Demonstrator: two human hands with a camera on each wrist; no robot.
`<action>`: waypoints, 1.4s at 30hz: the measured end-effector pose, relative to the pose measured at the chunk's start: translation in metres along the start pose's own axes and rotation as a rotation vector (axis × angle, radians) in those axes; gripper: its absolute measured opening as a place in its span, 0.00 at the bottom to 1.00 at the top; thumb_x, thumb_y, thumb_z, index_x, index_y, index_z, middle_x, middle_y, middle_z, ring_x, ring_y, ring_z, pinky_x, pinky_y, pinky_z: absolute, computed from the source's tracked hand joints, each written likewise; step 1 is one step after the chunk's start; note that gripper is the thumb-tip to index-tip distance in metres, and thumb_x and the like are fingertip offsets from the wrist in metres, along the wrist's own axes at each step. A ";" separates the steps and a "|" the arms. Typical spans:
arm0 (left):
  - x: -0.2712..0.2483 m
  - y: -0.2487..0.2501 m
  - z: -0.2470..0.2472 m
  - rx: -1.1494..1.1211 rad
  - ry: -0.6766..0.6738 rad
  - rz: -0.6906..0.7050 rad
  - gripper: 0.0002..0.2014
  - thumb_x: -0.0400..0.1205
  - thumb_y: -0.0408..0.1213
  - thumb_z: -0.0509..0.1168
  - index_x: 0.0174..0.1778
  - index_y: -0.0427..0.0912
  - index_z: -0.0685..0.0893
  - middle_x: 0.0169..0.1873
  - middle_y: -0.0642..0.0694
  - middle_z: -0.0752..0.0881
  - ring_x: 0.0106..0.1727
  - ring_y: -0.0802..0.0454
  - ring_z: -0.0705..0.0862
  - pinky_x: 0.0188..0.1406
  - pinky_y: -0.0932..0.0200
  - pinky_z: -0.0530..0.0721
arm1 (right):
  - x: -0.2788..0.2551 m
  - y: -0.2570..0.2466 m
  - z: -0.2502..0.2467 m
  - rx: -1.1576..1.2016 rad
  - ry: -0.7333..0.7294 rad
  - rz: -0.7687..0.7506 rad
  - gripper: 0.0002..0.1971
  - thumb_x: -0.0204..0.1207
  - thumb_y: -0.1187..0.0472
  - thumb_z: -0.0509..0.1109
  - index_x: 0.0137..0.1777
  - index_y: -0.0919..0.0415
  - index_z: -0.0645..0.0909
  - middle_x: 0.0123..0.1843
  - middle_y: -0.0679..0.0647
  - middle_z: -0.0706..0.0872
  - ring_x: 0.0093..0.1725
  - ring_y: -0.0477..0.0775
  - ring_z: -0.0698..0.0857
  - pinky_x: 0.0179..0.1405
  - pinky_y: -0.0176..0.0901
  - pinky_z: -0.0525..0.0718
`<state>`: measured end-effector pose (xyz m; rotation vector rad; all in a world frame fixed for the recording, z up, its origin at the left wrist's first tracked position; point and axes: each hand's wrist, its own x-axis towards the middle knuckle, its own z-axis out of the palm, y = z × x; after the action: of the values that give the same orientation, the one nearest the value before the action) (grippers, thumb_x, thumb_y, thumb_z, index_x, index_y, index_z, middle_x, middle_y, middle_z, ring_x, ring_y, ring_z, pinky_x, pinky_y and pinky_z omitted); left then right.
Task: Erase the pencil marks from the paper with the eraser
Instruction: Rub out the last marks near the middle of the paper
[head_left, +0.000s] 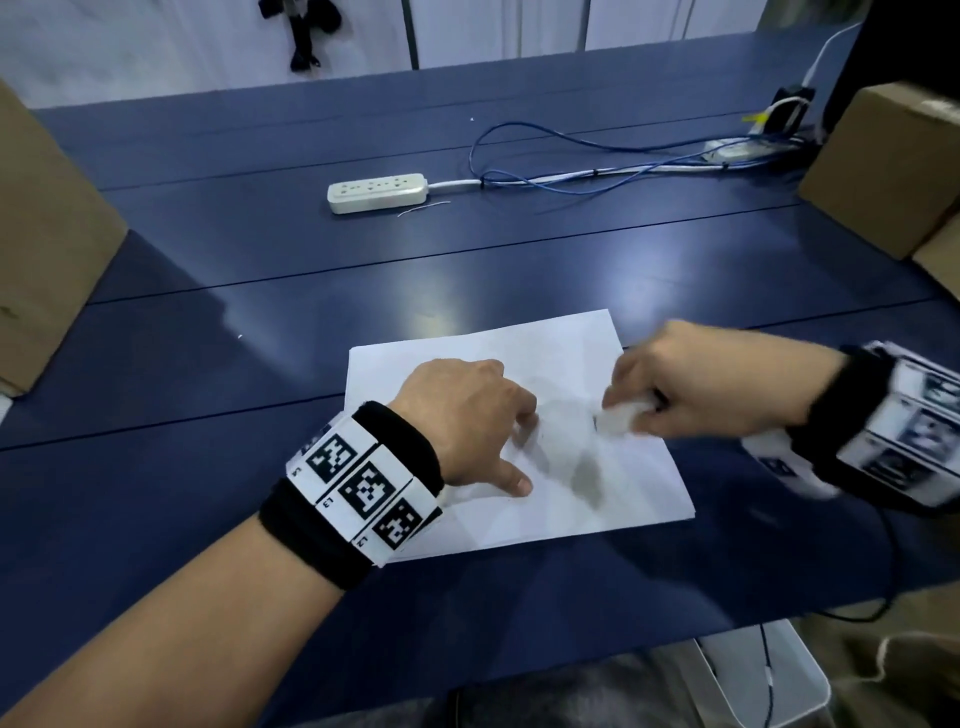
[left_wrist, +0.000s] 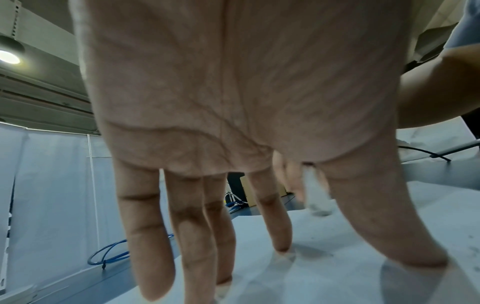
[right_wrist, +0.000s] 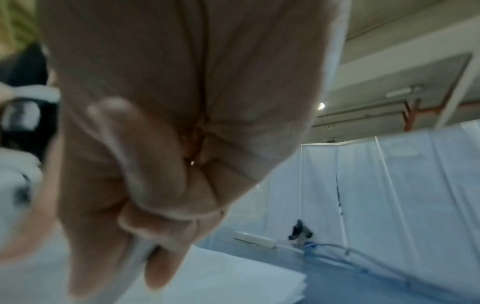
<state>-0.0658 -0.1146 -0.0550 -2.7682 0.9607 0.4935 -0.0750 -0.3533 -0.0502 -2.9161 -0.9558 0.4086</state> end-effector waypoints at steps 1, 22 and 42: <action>0.000 0.000 0.000 -0.001 0.002 -0.005 0.30 0.69 0.71 0.69 0.64 0.63 0.79 0.47 0.55 0.72 0.42 0.51 0.76 0.37 0.57 0.70 | -0.010 -0.007 0.001 0.062 -0.065 -0.065 0.14 0.73 0.54 0.71 0.57 0.46 0.88 0.50 0.41 0.88 0.40 0.41 0.78 0.46 0.36 0.82; 0.004 0.005 -0.001 -0.015 -0.011 0.110 0.28 0.72 0.63 0.72 0.65 0.53 0.80 0.59 0.56 0.76 0.56 0.50 0.80 0.50 0.49 0.83 | 0.006 0.005 -0.001 0.052 -0.020 0.063 0.21 0.69 0.35 0.60 0.56 0.38 0.85 0.43 0.42 0.88 0.41 0.44 0.81 0.43 0.53 0.87; 0.003 0.015 0.000 -0.016 0.004 0.066 0.34 0.67 0.71 0.69 0.66 0.58 0.78 0.55 0.55 0.77 0.48 0.51 0.80 0.43 0.56 0.69 | -0.021 -0.019 0.005 0.224 -0.234 -0.098 0.17 0.70 0.54 0.75 0.59 0.44 0.88 0.50 0.38 0.90 0.41 0.28 0.81 0.45 0.22 0.77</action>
<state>-0.0731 -0.1280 -0.0565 -2.7603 1.0572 0.5078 -0.1035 -0.3508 -0.0476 -2.6493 -1.0005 0.8079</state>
